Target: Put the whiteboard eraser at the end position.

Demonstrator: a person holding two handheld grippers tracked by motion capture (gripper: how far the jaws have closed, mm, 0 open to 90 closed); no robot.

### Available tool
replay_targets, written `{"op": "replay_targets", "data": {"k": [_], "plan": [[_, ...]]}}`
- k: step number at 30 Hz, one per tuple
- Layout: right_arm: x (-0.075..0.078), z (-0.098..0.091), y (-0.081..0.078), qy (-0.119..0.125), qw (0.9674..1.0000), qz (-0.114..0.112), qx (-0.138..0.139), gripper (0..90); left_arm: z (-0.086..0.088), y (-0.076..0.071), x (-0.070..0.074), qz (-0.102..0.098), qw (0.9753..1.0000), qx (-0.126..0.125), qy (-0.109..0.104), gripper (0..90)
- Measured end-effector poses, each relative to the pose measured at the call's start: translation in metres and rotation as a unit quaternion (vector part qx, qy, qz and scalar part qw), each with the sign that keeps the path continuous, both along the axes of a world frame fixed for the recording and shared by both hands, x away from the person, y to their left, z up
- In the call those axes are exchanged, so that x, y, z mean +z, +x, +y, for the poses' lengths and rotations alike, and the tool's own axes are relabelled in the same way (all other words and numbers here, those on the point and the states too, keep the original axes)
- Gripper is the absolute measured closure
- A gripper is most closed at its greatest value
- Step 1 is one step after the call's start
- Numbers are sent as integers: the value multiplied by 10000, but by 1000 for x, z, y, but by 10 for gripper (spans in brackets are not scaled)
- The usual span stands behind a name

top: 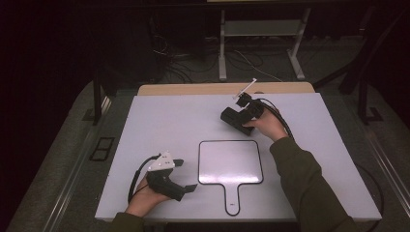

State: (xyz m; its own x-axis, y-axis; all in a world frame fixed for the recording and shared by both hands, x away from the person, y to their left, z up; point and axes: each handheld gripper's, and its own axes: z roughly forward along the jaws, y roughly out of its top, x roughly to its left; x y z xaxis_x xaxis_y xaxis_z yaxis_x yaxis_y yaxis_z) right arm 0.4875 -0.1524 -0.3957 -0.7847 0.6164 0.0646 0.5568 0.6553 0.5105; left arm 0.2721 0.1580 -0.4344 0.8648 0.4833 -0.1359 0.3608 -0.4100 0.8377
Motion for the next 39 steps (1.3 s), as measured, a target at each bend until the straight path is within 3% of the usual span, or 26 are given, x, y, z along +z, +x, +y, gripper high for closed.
{"op": "replay_targets", "data": {"k": [5, 19, 27, 36, 39], "plan": [[-10, 9, 12, -224, 9997, 14, -27, 385, 0, 0, 0, -7, 10000, 6, 7, 0], [-28, 24, 25, -427, 9990, 79, 48, 384, 1, 0, 0, -2, 10000, -2, -13, 0], [-20, 19, 23, -161, 9998, 9, -70, 360, 0, 0, 0, 6, 10000, -14, 1, 0], [-4, 6, 17, 404, 9988, -26, -283, 265, -1, 0, -1, 22, 10000, -12, 0, 0], [-1, 3, 14, 463, 9985, -82, -293, 226, -1, 0, -1, 18, 10000, -24, 30, 0]]}}
